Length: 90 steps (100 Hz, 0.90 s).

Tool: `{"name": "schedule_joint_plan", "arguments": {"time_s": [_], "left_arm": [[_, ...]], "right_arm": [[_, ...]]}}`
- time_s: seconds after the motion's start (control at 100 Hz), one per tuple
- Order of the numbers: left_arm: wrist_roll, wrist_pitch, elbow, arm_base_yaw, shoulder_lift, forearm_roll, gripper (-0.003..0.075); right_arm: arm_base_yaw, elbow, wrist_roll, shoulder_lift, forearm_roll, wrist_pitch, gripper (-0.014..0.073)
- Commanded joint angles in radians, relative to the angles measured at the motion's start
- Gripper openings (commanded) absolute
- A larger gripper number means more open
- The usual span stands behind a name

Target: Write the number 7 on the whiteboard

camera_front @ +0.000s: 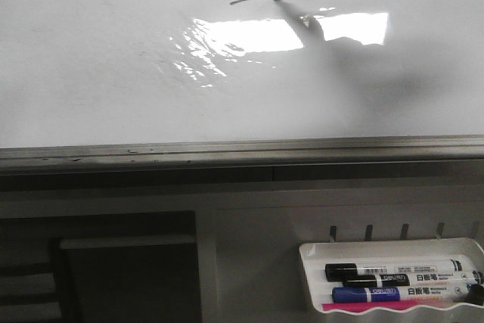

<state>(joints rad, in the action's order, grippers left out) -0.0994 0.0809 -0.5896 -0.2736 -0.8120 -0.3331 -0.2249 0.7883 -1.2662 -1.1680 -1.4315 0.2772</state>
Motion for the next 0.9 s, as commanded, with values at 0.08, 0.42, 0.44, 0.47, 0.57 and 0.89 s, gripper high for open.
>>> {"name": "schedule_joint_plan", "arguments": {"time_s": [0.08, 0.42, 0.44, 0.47, 0.57, 0.89], "left_arm": [[0.007, -0.081, -0.026, 0.003, 0.009, -0.01, 0.047], [0.007, -0.081, -0.026, 0.003, 0.009, -0.019, 0.047], [0.007, -0.081, -0.026, 0.003, 0.009, -0.019, 0.047], [0.007, -0.081, -0.026, 0.003, 0.009, -0.019, 0.047], [0.007, -0.081, -0.026, -0.004, 0.009, -0.03, 0.047], [-0.004, -0.133, -0.026, -0.271, -0.023, 0.072, 0.047]], "right_arm": [[0.029, 0.014, -0.009, 0.025, 0.002, 0.028, -0.005], [0.029, -0.089, -0.004, -0.01, 0.013, 0.24, -0.005], [0.029, -0.089, -0.004, -0.008, 0.017, 0.263, -0.005], [0.029, -0.089, -0.004, 0.0, 0.02, 0.292, -0.005], [0.029, -0.087, 0.002, 0.036, 0.043, 0.381, -0.005], [0.029, 0.035, 0.286, 0.078, 0.229, 0.465, -0.005]]}}
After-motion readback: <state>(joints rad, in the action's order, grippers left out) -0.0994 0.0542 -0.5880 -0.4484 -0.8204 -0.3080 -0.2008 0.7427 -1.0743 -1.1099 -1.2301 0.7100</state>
